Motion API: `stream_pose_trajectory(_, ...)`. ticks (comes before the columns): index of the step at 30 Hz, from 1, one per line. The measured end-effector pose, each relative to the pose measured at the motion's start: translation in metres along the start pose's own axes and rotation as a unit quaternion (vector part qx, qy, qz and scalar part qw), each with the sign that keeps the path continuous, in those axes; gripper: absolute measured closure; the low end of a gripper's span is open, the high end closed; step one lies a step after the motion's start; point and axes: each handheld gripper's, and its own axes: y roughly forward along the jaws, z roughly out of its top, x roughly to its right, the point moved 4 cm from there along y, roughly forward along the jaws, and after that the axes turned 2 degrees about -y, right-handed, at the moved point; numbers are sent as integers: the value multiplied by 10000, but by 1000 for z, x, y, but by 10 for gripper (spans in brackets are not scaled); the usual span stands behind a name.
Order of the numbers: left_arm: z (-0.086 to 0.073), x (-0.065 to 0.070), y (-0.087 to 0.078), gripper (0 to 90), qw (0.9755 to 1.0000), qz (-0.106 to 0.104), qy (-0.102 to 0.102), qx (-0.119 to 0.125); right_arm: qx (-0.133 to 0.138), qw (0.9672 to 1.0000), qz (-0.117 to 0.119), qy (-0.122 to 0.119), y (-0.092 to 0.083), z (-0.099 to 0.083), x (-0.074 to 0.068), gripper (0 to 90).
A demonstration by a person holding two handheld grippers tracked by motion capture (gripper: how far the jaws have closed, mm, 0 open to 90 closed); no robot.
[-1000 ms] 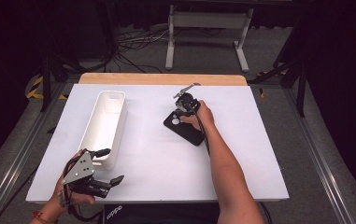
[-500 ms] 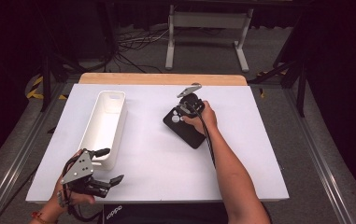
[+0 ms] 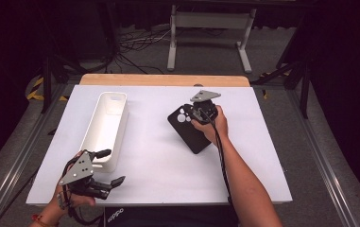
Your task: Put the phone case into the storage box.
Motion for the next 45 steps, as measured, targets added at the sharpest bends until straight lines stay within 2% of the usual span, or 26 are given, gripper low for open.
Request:
stream_pose_trajectory(7,10,0,2,69,10000,-30,-66,60,467,9987,-221,-22,-21,5,-4,846)
stream_pose_trajectory(8,13,0,3,70,9999,16,-53,86,554,9981,-258,1,-25,6,-5,846)
stream_pose_trajectory(11,19,-1,6,85,9997,58,-146,206,773,9965,-314,12,-35,10,-8,846)
stream_pose_trajectory(17,42,1,23,111,9982,208,-410,385,1006,9943,-354,-59,-49,13,-18,845)
stream_pose_trajectory(18,42,1,23,113,9982,208,-410,385,1006,9943,-354,-59,-49,13,-18,845)
stream_pose_trajectory(21,54,6,38,128,9969,234,-545,512,1121,9932,-324,-25,-56,13,-23,846)
stream_pose_trajectory(23,60,9,46,134,9969,249,-536,523,1182,9925,-318,-34,-58,13,-26,845)
stream_pose_trajectory(25,62,11,50,139,9972,221,-505,503,1250,9917,-303,-44,-61,12,-31,845)
stream_pose_trajectory(26,67,12,59,143,9968,175,-559,552,1284,9913,-298,-63,-62,12,-33,845)
stream_pose_trajectory(29,69,12,65,147,9964,184,-602,566,1375,9901,-270,-49,-64,12,-38,845)
stream_pose_trajectory(30,72,11,72,151,9964,131,-666,512,1439,9892,-261,-37,-66,11,-42,845)
stream_pose_trajectory(33,76,12,78,181,9958,222,-632,617,1498,9884,-242,3,-68,10,-45,845)
stream_pose_trajectory(36,80,13,87,243,9958,281,-680,552,1584,9871,-233,16,-71,7,-51,845)
stream_pose_trajectory(40,83,9,98,309,9945,355,-807,569,1635,9863,-203,4,-74,6,-55,845)
stream_pose_trajectory(41,84,8,101,309,9944,307,-868,510,1658,9860,-188,-3,-74,6,-57,845)
stream_pose_trajectory(43,84,4,109,332,9926,254,-1073,516,1696,9853,-183,-74,-75,5,-61,844)
stream_pose_trajectory(45,84,3,110,336,9922,256,-1114,508,1706,9852,-181,-74,-75,5,-62,844)
